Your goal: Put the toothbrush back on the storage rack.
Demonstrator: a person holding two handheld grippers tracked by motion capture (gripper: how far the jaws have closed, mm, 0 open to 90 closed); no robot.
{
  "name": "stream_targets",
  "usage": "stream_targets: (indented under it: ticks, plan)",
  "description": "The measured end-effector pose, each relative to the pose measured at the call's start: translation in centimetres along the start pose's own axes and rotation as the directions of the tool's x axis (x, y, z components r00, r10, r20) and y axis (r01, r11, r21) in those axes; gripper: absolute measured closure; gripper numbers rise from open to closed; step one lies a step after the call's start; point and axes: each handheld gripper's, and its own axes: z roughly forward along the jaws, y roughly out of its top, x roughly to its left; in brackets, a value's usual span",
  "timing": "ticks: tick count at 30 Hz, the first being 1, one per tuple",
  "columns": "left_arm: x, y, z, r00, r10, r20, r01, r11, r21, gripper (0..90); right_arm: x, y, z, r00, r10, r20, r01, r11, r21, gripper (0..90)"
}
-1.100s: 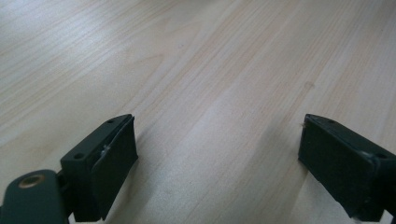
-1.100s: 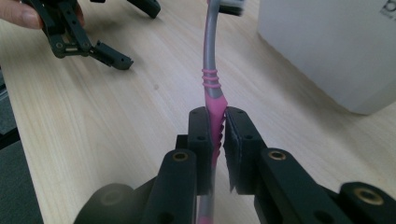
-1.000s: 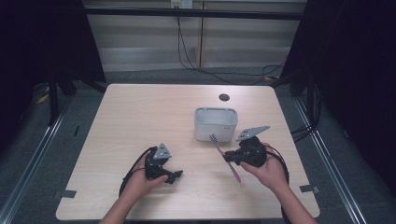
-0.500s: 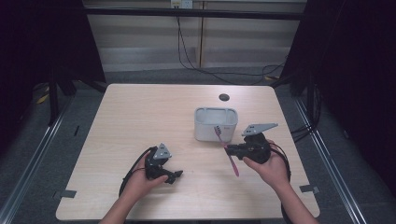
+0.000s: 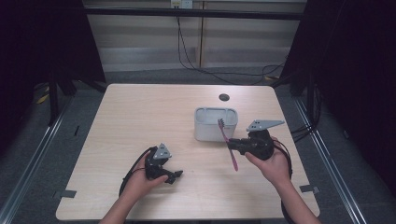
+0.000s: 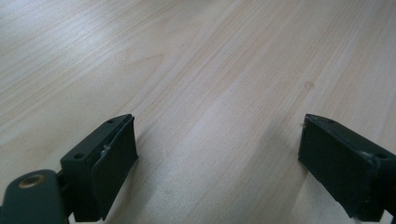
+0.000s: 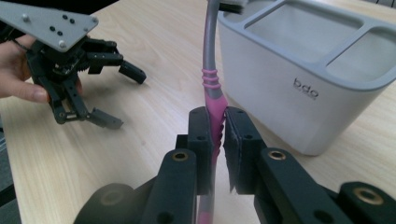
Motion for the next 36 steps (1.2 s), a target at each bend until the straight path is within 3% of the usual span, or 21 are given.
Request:
stream_targets:
  ticks: [18, 27, 36]
  plan:
    - [0.0, 0.0, 0.0, 1.0000, 0.000, 0.000, 0.000, 1.0000, 0.000, 10.9, -0.6, 0.9, -1.0, 0.9995, 0.031, 0.008, -0.031, 0.9953, -0.092, 81.6]
    - [0.0, 0.0, 0.0, 1.0000, 0.000, 0.000, 0.000, 1.0000, 0.000, 10.9, -1.1, 1.4, -1.7, 0.9981, 0.058, 0.020, -0.054, 0.9846, -0.166, 81.7]
    - [0.0, 0.0, 0.0, 1.0000, 0.000, 0.000, 0.000, 1.0000, 0.000, 10.9, -1.5, 1.8, -2.3, 0.9955, 0.084, 0.043, -0.071, 0.9670, -0.244, 81.6]
